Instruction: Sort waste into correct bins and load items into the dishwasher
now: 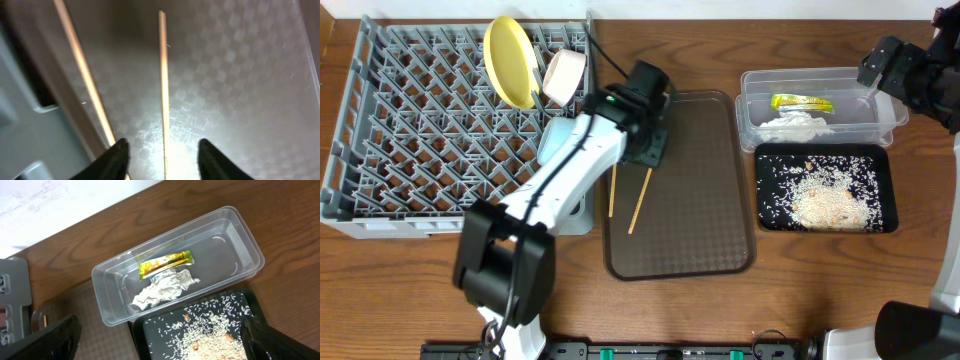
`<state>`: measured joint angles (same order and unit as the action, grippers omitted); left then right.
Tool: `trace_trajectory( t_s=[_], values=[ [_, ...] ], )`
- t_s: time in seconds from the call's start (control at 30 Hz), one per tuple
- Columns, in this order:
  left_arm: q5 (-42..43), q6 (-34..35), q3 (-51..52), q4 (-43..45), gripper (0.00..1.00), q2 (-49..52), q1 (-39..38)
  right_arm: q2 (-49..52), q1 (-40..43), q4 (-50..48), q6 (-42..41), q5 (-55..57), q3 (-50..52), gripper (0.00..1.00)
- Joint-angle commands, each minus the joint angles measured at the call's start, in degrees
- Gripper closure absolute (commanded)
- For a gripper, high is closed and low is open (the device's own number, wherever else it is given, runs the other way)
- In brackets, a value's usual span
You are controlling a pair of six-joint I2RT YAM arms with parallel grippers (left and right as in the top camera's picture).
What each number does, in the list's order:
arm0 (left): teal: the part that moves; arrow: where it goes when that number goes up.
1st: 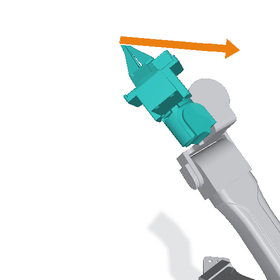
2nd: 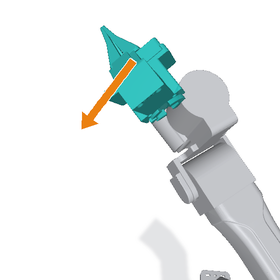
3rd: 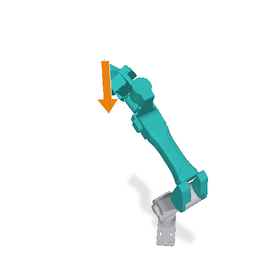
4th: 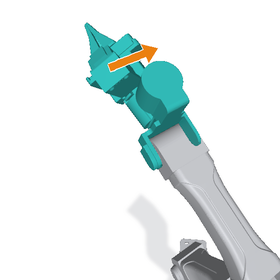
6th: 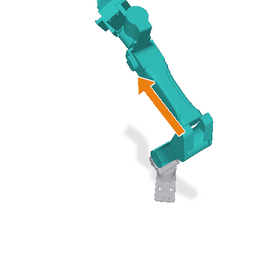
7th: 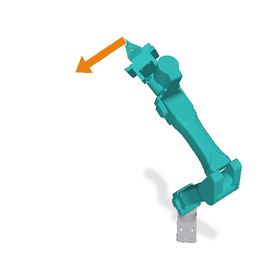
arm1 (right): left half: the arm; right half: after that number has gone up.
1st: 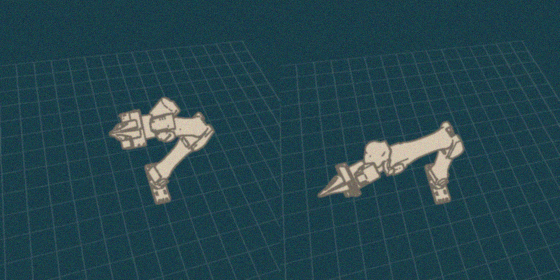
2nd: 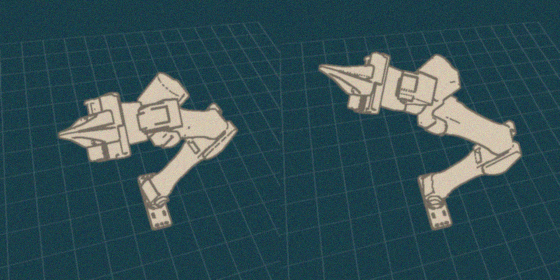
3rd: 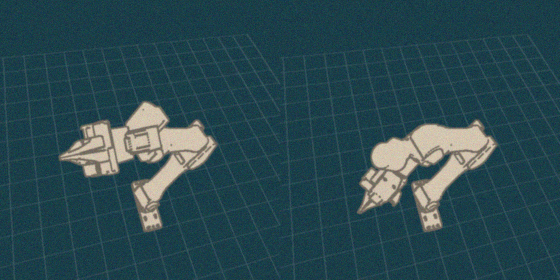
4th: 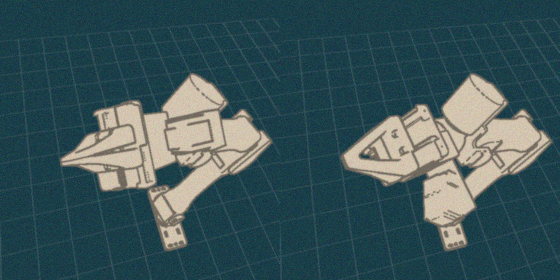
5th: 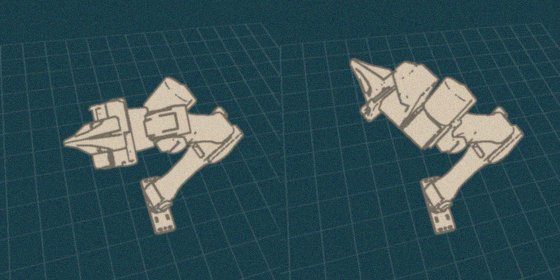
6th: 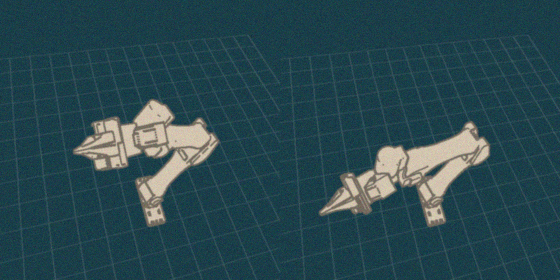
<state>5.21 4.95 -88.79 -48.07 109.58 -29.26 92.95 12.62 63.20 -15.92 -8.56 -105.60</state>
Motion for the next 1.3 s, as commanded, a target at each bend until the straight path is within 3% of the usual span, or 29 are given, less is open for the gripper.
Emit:
trace_trajectory(
  t_s=[0.0,1.27],
  values=[
    [-1.42,-2.62,-0.33,-0.87,0.48,3.06,-1.55,0.31,-0.11,0.09,-0.35,-0.28,-0.57,0.01],
    [1.42,-4.98,-0.33,-6.14,0.43,12.68,-2.27,0.31,-0.15,0.09,-0.35,-0.28,-0.57,0.01]
  ],
)
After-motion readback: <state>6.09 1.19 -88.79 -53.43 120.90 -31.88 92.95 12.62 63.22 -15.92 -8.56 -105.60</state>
